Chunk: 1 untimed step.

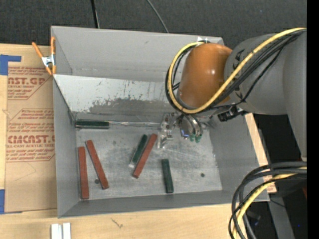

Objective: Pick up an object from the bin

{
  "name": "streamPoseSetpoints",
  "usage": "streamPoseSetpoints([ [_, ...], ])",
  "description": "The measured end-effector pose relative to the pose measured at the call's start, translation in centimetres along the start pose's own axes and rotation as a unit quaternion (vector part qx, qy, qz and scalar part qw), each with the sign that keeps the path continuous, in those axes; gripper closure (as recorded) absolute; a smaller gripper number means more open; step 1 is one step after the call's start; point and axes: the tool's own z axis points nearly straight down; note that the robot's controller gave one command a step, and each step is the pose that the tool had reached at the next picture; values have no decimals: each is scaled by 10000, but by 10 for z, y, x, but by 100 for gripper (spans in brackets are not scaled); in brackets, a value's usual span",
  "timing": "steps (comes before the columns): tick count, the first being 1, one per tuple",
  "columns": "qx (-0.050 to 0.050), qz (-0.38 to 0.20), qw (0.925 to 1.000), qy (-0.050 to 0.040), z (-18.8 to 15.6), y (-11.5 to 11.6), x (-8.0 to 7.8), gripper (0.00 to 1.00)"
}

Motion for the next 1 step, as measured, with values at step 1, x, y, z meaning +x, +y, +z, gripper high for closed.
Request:
streamPoseSetpoints([
  [1, -13, -289, 9996, 36, -37, 58, 26, 100],
])
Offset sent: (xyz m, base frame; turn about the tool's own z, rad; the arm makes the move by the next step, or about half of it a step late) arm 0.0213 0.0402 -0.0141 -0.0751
